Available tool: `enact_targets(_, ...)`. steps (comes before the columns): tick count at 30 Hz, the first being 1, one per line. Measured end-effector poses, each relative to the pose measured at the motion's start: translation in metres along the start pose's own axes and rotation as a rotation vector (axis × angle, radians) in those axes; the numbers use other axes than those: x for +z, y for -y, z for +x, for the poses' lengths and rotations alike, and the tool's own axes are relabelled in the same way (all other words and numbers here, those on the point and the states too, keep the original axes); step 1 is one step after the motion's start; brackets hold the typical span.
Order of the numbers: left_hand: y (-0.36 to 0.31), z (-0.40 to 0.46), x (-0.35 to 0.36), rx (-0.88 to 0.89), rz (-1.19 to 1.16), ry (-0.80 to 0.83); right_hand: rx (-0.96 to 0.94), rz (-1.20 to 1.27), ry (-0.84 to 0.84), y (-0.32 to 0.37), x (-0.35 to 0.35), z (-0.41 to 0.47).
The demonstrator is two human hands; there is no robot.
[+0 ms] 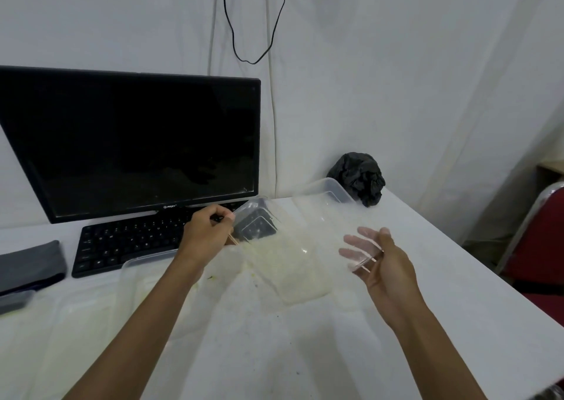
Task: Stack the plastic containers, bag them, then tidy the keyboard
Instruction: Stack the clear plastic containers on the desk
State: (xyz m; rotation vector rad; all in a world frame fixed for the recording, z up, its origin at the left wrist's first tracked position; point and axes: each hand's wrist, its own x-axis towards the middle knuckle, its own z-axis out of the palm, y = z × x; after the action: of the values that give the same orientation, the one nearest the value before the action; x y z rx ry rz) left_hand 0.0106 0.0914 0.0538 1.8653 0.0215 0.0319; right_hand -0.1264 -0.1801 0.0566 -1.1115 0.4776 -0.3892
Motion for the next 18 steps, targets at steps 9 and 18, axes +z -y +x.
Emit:
enact_targets(9, -0.009, -0.007, 0.005, 0.004, -0.146, 0.186, -0.129, -0.283, -0.082, -0.028, 0.026, 0.001)
enact_targets(18, -0.009, -0.015, 0.009, -0.029, -0.237, 0.377, -0.114, -0.125, -0.152, -0.039, 0.051, 0.003)
